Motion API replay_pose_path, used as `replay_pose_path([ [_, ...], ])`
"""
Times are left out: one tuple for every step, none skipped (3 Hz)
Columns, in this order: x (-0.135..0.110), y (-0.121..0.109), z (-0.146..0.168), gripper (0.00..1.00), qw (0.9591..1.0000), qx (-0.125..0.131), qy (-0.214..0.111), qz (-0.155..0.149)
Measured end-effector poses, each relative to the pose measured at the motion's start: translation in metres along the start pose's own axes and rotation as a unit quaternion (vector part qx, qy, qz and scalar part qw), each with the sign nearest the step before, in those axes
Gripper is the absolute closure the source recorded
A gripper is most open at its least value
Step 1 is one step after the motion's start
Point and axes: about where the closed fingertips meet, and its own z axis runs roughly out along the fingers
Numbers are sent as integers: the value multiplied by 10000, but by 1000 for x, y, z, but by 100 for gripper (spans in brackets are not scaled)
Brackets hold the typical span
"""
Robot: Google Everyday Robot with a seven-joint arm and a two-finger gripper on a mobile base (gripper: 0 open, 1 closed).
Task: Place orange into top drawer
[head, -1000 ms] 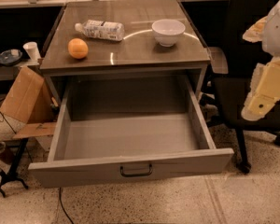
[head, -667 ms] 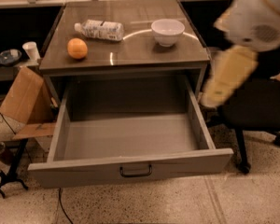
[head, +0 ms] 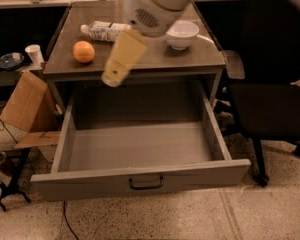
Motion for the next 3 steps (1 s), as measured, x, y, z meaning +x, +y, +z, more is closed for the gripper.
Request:
replay_pose_path([
  [-86, 4, 60, 0, 9992, -129, -235, 304],
  [-89, 11, 57, 0, 9986, -171, -248, 425],
  [-92, 12, 57, 0, 9985, -155, -313, 428],
])
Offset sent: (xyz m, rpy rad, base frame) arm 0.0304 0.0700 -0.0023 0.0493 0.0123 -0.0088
